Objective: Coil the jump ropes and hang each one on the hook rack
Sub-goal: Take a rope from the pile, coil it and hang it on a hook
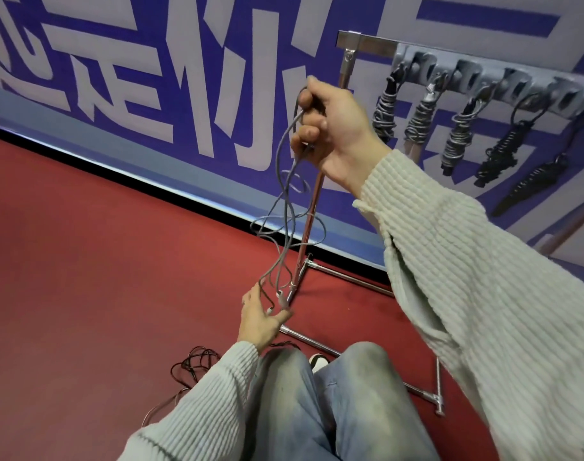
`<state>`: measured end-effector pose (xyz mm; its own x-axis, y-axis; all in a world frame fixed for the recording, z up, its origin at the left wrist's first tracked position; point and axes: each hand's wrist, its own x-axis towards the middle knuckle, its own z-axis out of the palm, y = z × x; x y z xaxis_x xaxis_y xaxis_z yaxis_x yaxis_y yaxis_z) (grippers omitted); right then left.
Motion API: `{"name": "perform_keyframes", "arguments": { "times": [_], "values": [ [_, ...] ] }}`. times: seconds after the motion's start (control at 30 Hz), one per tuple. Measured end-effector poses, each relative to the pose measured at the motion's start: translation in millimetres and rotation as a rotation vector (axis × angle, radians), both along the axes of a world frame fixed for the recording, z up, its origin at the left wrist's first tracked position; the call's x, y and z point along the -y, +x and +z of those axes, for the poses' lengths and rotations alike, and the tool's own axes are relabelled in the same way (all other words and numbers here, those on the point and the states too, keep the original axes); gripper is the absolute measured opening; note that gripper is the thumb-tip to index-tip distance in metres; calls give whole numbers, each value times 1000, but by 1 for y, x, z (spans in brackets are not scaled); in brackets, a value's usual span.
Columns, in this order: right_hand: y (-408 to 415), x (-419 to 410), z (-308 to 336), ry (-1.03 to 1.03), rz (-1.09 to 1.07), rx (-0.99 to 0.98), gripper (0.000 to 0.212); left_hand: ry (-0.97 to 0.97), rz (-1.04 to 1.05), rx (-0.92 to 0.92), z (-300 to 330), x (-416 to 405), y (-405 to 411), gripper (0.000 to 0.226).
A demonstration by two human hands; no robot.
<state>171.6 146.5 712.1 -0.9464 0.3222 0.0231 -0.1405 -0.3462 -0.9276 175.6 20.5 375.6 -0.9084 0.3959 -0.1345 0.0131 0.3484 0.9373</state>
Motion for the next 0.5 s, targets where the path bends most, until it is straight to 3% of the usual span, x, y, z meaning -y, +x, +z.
{"name": "perform_keyframes", "arguments": {
  "times": [0.13,0.3,0.5],
  "values": [
    [3,-5,4,18,-19,-18,38,-92,-84,-71,-8,-3,-6,14],
    [-3,-19,-12,70,-80,22,36,2,-44,11,-7,3,-1,33],
    [-11,-40,-72,254,-140,244,40,297,100,189,11,4,-7,29]
  ]
}}
